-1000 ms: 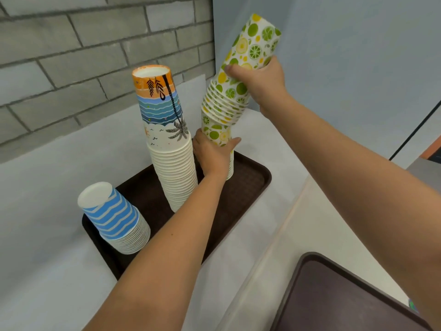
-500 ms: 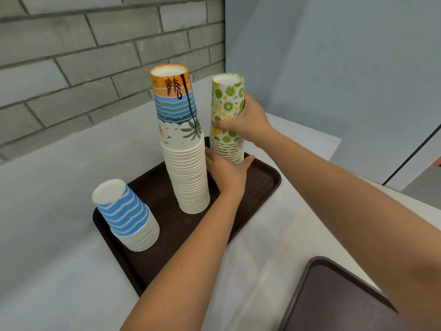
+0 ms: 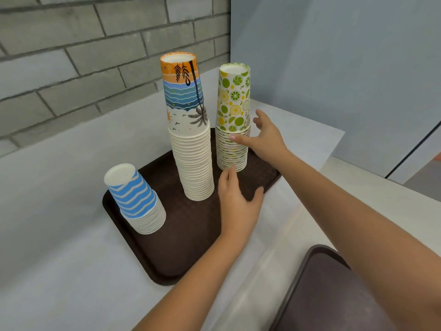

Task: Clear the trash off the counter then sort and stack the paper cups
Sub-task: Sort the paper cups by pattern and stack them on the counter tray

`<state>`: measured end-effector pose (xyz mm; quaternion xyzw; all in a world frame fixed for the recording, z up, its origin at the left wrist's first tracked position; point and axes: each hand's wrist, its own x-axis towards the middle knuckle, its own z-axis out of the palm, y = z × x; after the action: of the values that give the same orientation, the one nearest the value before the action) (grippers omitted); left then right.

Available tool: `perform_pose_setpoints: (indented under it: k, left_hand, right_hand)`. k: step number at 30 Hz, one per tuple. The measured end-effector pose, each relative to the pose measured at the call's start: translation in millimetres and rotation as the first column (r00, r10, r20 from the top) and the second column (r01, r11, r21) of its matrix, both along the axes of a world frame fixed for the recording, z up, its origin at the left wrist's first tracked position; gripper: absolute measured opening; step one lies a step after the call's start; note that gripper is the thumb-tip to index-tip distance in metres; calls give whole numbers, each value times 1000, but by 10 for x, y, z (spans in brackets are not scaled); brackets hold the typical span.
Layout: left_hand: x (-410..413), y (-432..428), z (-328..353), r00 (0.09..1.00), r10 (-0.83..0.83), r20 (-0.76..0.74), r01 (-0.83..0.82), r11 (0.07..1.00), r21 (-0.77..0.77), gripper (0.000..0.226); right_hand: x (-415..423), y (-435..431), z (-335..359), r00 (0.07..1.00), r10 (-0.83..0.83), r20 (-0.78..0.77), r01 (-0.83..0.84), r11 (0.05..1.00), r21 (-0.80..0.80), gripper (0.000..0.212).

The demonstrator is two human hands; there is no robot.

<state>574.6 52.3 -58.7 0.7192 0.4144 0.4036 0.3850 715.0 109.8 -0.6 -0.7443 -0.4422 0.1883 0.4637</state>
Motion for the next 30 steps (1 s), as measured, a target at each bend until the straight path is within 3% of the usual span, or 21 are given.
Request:
perform_pose_setpoints:
  k: [4, 7, 10, 12, 15, 20, 26, 30]
  left_hand:
    - [-644, 47, 124, 985, 123, 118, -158, 919, 361, 25]
    - [-1106, 254, 429, 931, 327, 160, -362, 789, 496, 17]
    - [-1534, 446, 724, 843, 530, 96, -482, 663, 573, 26]
    - [-1709, 577, 846, 826, 560, -63, -456, 730, 508, 44]
    - [-1782, 762, 861, 844, 443, -303, -365, 888, 281, 62]
    - [-1687, 826, 780, 881, 374, -289, -319, 922, 219, 46]
    - [-1582, 776, 778, 909, 324, -261, -278, 940, 200, 48]
    - [-1549, 820, 829, 912, 286, -295, -246, 955, 165, 72]
  right_hand:
    - [-26, -77, -58, 993, -111, 26, 109, 990, 93, 106]
    - [-38, 50, 168, 989, -145, -27, 147, 973, 178, 110]
    - [-74, 220, 410, 993, -99, -65, 110, 973, 203, 116]
    - [-115, 323, 516, 995, -68, -69, 81, 977, 198, 119]
    - [-165, 414, 574, 997, -63, -43, 71, 974, 215, 111]
    - [-148, 451, 533, 996, -90, 15, 84, 972, 218, 76]
    - [-89, 342, 575, 993, -104, 48, 93, 978, 188, 76]
    - [-77, 292, 577, 995, -92, 42, 83, 982, 171, 75]
